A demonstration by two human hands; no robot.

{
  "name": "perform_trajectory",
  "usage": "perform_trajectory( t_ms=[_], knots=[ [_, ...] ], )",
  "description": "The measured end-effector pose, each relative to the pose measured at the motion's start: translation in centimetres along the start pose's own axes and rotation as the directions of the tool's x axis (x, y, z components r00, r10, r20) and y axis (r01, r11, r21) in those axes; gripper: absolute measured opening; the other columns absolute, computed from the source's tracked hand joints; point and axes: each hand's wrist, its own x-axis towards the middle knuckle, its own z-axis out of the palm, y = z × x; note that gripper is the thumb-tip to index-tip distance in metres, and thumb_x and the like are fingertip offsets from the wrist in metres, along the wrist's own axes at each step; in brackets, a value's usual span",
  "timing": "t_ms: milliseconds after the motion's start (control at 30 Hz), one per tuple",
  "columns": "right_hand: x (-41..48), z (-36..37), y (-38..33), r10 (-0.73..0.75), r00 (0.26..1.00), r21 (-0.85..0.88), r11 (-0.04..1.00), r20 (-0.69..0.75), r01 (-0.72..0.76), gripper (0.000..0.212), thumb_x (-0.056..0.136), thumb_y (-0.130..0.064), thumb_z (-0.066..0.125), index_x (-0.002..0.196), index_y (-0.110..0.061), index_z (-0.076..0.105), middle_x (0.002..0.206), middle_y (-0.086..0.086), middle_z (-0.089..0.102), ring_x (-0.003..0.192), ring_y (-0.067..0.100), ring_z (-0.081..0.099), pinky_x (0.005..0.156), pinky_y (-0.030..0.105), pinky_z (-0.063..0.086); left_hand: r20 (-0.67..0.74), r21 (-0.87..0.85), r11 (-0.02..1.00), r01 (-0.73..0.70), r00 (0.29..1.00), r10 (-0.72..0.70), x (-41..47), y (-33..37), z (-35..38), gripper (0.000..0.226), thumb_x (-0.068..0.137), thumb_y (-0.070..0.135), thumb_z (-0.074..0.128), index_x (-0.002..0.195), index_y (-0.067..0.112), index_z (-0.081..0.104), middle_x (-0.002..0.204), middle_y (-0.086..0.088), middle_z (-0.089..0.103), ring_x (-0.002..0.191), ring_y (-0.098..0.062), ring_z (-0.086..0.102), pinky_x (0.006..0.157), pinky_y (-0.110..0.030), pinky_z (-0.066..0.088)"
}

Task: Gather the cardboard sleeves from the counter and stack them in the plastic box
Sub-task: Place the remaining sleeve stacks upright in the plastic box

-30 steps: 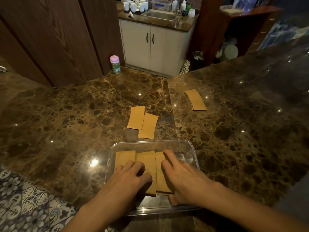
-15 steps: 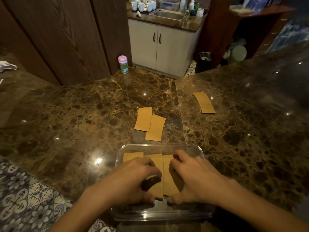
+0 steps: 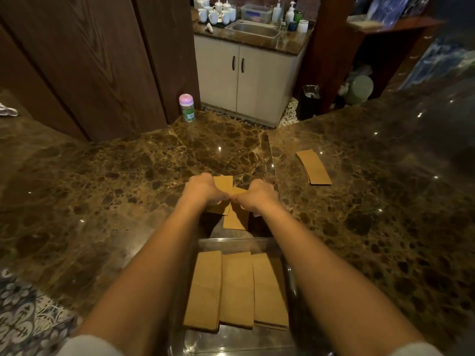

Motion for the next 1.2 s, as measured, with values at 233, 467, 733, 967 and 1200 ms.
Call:
perform_trajectory(
  t_ms=[233, 467, 733, 967, 1200],
  knots=[
    [2.4, 2.1, -2.8, 0.153, 0.988, 0.118, 0.981, -0.004, -0.152, 0.046, 0.08, -0.016, 0.079, 0.124, -0.008, 0.068, 0.127, 0.014, 0.067, 0.121, 0.036, 0.064, 0.098, 0.048, 0.059, 0.061, -0.071, 0.992, 0.105, 0.993, -0.101, 1.1, 1.6, 1.5, 0.103, 0.061, 0.029, 0.096, 0.146, 0.007, 0.041, 0.142, -0.019, 0.052, 0.13, -0.038, 0.053, 0.101, -0.049, 0.053],
    [2.5, 1.5, -1.1, 0.201, 0.975, 0.522, 0.824, 0.092, -0.219, 0.011, 0.085, -0.002, 0.075, 0.091, -0.006, 0.066, 0.099, 0.018, 0.075, 0.08, 0.026, 0.07, 0.074, 0.038, 0.062, 0.047, -0.233, 0.971, 0.049, 0.998, -0.039, 0.9, 0.5, 2.0, 0.108, 0.051, 0.043, 0.098, 0.139, 0.013, 0.043, 0.141, -0.012, 0.049, 0.129, -0.032, 0.05, 0.102, -0.045, 0.049],
    [-0.1, -2.5, 0.7, -0.058, 0.993, 0.918, 0.389, 0.104, -0.074, 0.017, 0.101, 0.001, 0.06, 0.115, -0.003, 0.071, 0.102, 0.011, 0.078, 0.091, 0.018, 0.076, 0.074, 0.029, 0.064, 0.182, -0.973, 0.189, 0.132, 0.944, 0.275, -3.7, -1.8, 0.3, 0.035, 0.098, 0.004, 0.061, 0.131, 0.015, 0.058, 0.113, -0.016, 0.076, 0.094, -0.028, 0.076, 0.065, -0.038, 0.062],
    [-4.6, -5.8, 2.4, -0.171, 0.983, 0.905, 0.406, -0.061, 0.127, 0.019, 0.102, -0.01, 0.064, 0.12, -0.012, 0.07, 0.111, 0.006, 0.081, 0.104, 0.018, 0.077, 0.083, 0.031, 0.063, 0.126, -0.99, 0.085, 0.109, 0.964, 0.234, -7.6, -1.8, 0.3, 0.035, 0.103, 0.003, 0.046, 0.132, 0.015, 0.062, 0.115, -0.013, 0.075, 0.093, -0.019, 0.074, 0.07, -0.034, 0.058],
    [-10.2, -6.8, 3.7, -0.32, 0.945, 0.851, 0.478, -0.062, 0.218, 0.028, 0.1, -0.015, 0.065, 0.128, -0.017, 0.066, 0.116, 0.005, 0.08, 0.11, 0.022, 0.076, 0.093, 0.044, 0.061, 0.245, -0.846, -0.261, 0.465, 0.773, 0.585, -11.5, -1.6, -0.7, 0.076, 0.091, 0.064, 0.054, 0.137, 0.004, 0.061, 0.114, -0.013, 0.065, 0.086, -0.022, 0.056, 0.065, -0.03, 0.042]
  ],
)
